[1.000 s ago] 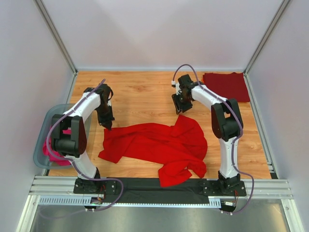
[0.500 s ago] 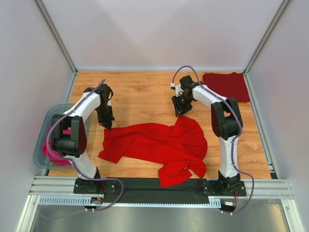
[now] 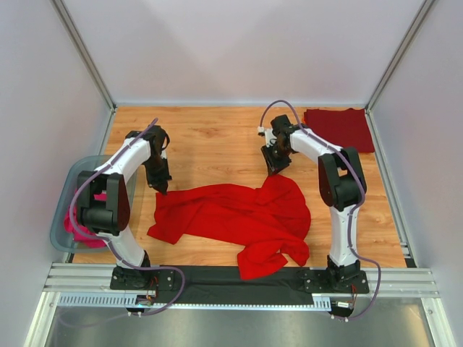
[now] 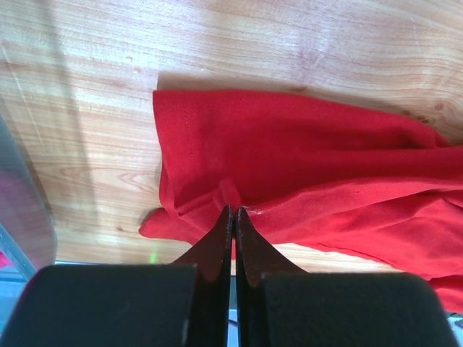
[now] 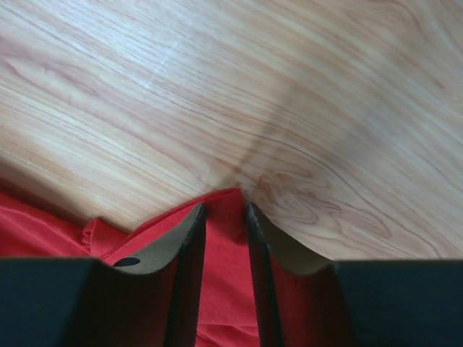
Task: Fold and stack the t-shirts
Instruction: Flatten the tshirt out
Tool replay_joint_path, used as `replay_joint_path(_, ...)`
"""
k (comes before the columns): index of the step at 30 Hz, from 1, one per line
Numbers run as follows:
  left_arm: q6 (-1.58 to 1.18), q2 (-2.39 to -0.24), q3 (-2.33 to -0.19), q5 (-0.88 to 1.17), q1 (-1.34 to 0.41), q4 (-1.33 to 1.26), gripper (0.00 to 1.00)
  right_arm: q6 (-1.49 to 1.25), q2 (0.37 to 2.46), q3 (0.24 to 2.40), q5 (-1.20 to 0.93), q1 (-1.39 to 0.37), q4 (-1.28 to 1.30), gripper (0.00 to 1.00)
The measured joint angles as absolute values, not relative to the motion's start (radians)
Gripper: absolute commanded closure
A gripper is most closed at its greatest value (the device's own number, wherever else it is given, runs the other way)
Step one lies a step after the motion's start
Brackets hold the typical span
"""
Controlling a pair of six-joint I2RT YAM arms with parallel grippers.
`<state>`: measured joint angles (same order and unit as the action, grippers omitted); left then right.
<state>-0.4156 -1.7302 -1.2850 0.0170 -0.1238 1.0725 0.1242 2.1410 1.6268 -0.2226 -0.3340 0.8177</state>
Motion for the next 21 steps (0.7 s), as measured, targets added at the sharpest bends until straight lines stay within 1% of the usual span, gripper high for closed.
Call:
replay_joint_path(1,-0.416,-1.73,-1.285,0.017,-0.124,1.073,1.0,0.125,2.139,1.623,-0.219,-0.333,0.816,0.76)
replay_joint_path(3,-0.415,-1.73,-1.286,0.017,-0.124,1.073,1.0,0.125,2.137,1.618,-0.212,-0.33,0.814,0.83)
replay_joint_path(4,-0.415,-1.73,-1.288,0.017,-0.124,1.074,1.0,0.125,2.137,1.617,-0.207,-0.33,0.812,0.92)
replay_joint_path(6,-0.416,-1.731,-1.299,0.017,-0.124,1.076,1.0,0.12,2.136,1.616,-0.194,-0.33,0.81,1.0)
replay_joint_path(10,-0.418,-1.731,-1.348,0.006,-0.124,1.094,1.0,0.095,2.127,1.616,-0.139,-0.329,0.814,1.0)
replay_joint_path(14,-0.43,-1.731,-1.472,-0.029,-0.124,1.14,1.0,0.056,2.072,1.628,0.017,-0.328,0.848,1.0)
replay_joint_path(21,-0.497,-1.673,-1.712,-0.122,-0.124,1.197,1.0,-0.037,1.833,1.835,0.297,-0.324,0.907,1.0)
